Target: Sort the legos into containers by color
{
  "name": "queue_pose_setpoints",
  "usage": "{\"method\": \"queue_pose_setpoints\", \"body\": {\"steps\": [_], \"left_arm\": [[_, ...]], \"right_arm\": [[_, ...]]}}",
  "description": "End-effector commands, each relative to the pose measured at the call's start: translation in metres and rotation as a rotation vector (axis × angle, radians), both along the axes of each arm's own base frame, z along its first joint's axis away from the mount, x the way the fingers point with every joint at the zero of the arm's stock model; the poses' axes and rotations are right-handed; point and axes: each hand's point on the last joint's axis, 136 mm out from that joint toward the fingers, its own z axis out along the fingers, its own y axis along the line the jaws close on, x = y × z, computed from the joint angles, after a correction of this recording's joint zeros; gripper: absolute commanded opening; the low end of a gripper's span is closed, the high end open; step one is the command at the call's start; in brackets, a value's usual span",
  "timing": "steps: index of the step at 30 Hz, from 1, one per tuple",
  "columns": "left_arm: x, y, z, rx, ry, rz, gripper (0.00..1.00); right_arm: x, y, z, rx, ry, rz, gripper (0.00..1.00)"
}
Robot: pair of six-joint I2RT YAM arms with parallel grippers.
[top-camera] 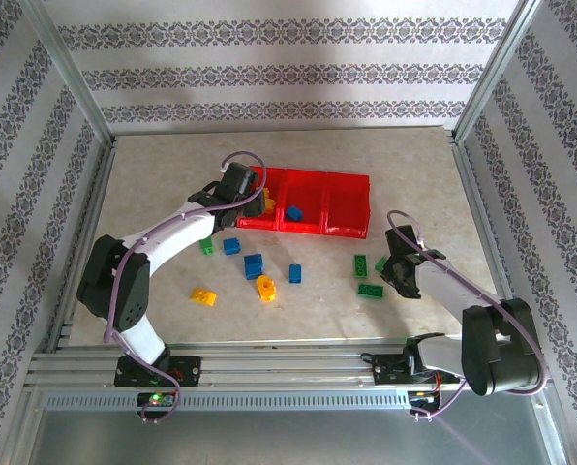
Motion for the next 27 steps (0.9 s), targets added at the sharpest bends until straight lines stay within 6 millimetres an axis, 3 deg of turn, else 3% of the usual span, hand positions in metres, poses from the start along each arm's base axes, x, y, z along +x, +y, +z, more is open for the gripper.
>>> {"method": "queue_pose_setpoints", "body": {"steps": [1, 6, 10, 14, 19, 27], "left_arm": [[0.0, 0.005, 0.002, -0.018, -0.015, 0.025, 0.69], [-0.004, 0.012, 0.003, -0.031, -0.022, 0.048, 0.81], [-0.008, 0.021, 0.005, -0.037, -0.036, 0.079, 1.0], [-0.014, 0.031, 0.006, -0.041, -0.059, 0.116, 1.0], [-0.024, 0.046, 0.004, -0.037, -0.088, 0.163, 1.0], [-0.048, 0.069, -0.003, -0.005, -0.105, 0.212, 1.0]], "right_arm": [[0.001, 0.002, -0.001, 0.016, 0.008, 0.011, 0.28], [0.002, 0.003, 0.008, 0.014, -0.012, 0.022, 0.25], [0.006, 0.005, 0.031, -0.022, -0.06, 0.049, 0.23], [0.015, 0.014, 0.062, -0.053, -0.137, 0.098, 0.24], [0.038, 0.043, 0.096, -0.06, -0.234, 0.207, 0.24], [0.084, 0.115, 0.14, -0.148, -0.309, 0.476, 0.25]]}}
